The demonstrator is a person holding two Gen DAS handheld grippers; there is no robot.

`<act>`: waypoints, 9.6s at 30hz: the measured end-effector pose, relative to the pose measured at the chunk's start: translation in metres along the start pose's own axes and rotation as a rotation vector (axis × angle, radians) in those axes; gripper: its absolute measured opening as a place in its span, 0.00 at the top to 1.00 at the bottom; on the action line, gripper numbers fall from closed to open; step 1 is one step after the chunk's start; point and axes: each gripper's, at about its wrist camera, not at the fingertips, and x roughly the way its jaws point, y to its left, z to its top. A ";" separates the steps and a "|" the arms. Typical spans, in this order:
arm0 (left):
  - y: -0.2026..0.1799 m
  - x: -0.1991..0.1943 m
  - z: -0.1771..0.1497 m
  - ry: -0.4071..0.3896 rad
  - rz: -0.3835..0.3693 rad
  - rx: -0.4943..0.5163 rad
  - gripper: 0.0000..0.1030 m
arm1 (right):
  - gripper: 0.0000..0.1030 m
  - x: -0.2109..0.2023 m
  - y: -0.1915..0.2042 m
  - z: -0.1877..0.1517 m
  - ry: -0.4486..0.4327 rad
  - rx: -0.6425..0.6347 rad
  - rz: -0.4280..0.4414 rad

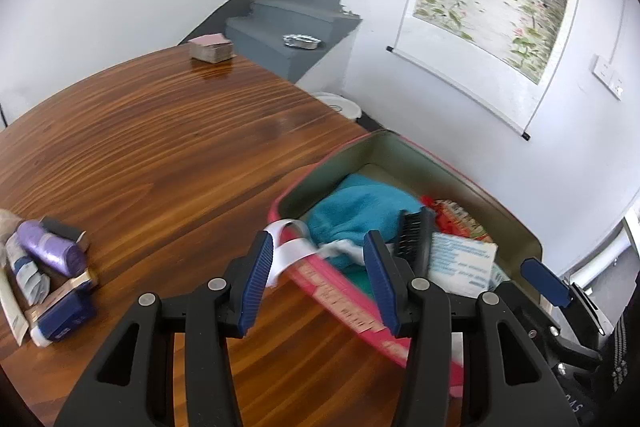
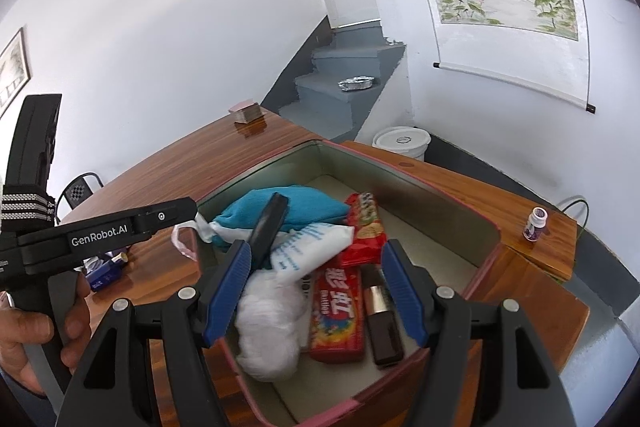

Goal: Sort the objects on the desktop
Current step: 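Move both open tools back over the remaining items on the table, then grasp the white plastic bag with the left tool while the right grasps the blue bottle, then carry the plastic bag and blue bottle into the pink tin and open both tools, then move both open tools back over the remaining items, then grasp the white cream tube with the left tool while the right grasps the beige tube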

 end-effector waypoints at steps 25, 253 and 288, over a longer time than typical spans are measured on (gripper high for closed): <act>0.181 -0.055 -0.025 -0.046 0.333 -0.238 0.38 | 0.21 0.030 0.126 -0.020 0.073 -0.185 0.182; 0.278 -0.057 -0.072 0.021 0.576 -0.399 0.38 | 0.08 0.019 0.150 -0.032 0.053 -0.258 0.307; 0.302 -0.070 -0.101 0.063 0.537 -0.316 0.73 | 0.08 0.136 0.238 -0.025 0.266 -0.408 0.436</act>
